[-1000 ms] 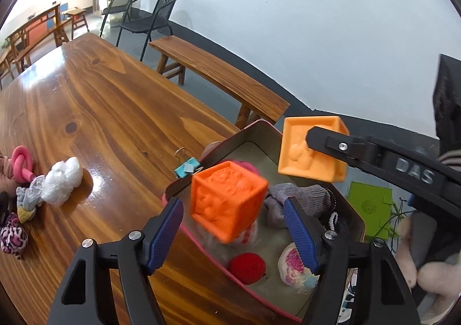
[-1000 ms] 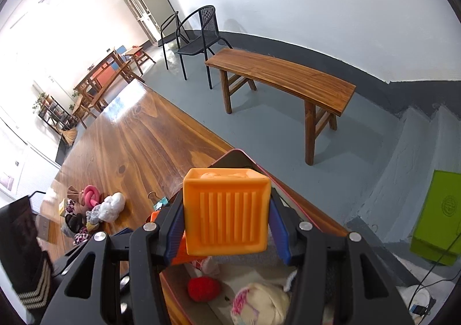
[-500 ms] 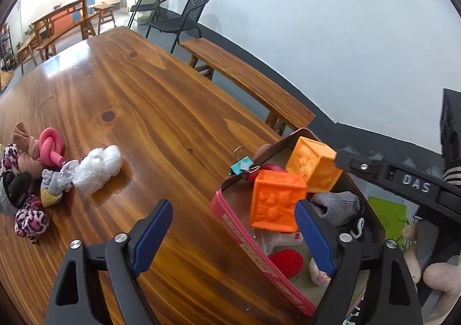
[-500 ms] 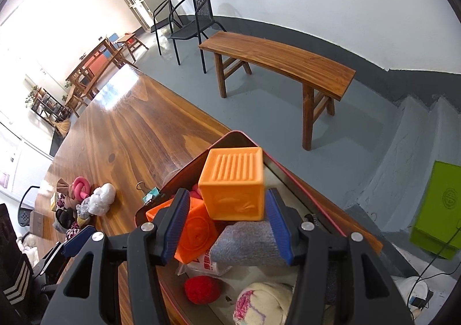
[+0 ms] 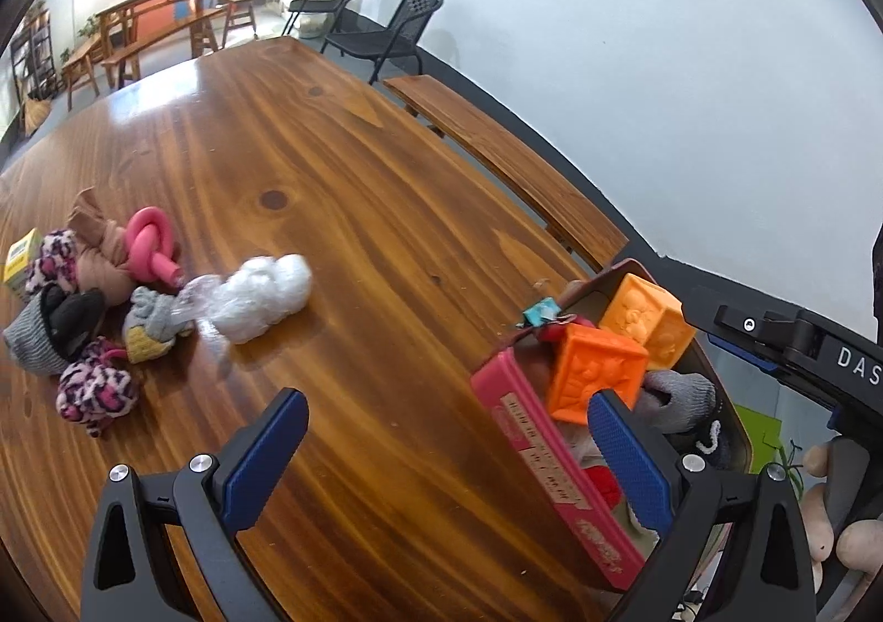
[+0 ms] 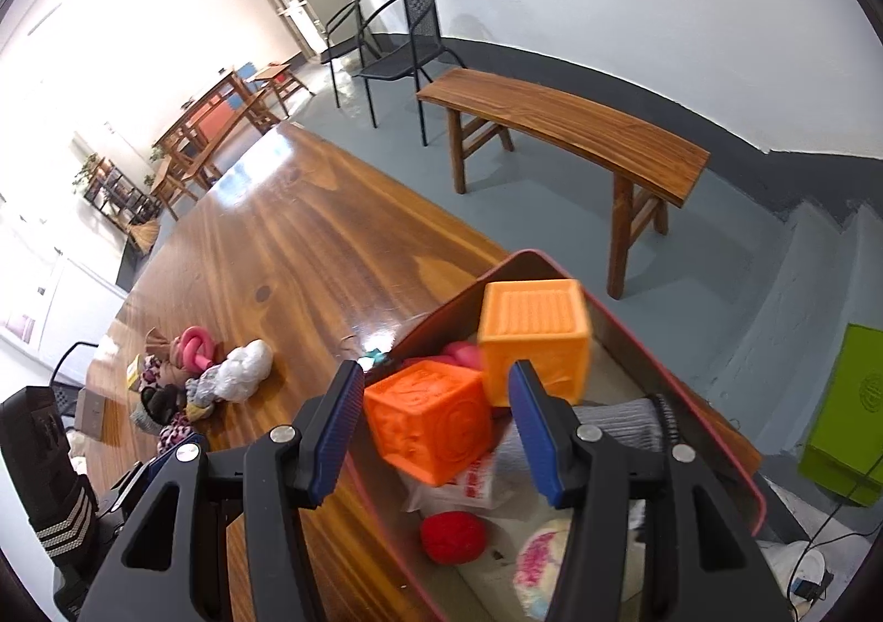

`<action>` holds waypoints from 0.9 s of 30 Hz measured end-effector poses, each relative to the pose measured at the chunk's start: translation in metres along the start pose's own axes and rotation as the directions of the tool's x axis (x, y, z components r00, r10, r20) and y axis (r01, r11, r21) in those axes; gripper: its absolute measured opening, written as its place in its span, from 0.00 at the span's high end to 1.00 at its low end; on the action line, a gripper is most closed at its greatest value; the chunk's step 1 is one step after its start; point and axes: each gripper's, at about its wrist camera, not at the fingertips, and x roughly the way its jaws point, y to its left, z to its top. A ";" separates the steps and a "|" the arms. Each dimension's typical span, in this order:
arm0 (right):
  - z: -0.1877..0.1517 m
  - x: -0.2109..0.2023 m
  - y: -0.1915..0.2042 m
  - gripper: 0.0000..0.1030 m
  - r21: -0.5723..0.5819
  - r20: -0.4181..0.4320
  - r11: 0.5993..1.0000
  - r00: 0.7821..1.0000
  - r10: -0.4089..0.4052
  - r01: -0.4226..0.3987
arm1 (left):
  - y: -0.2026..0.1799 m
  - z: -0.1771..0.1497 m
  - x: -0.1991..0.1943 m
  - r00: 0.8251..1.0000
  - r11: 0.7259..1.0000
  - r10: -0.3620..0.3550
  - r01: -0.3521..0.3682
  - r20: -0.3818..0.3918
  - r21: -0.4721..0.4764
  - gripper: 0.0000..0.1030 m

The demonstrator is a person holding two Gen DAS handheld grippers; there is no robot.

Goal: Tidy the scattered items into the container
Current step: 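Withdraw both tools from the tray back toward the pile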

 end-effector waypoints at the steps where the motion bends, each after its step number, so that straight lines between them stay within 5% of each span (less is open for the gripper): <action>1: -0.001 0.002 0.006 0.43 -0.009 -0.004 1.000 1.000 0.008 -0.008 | 0.005 0.000 -0.002 1.000 1.000 0.006 -0.006 0.003 -0.010 0.00; 14: -0.017 0.035 0.102 0.42 -0.161 -0.083 0.980 0.991 0.108 -0.120 | 0.128 -0.009 -0.058 0.987 0.968 0.145 -0.126 0.071 -0.218 0.00; 19: -0.027 0.048 0.132 0.29 -0.185 -0.116 0.971 0.984 0.134 -0.154 | 0.182 -0.012 -0.077 0.973 0.935 0.215 -0.180 0.086 -0.305 0.00; 27: -0.037 0.070 0.158 0.26 -0.199 -0.167 0.966 0.977 0.132 -0.165 | 0.231 -0.007 -0.080 0.958 0.918 0.273 -0.232 0.089 -0.323 0.00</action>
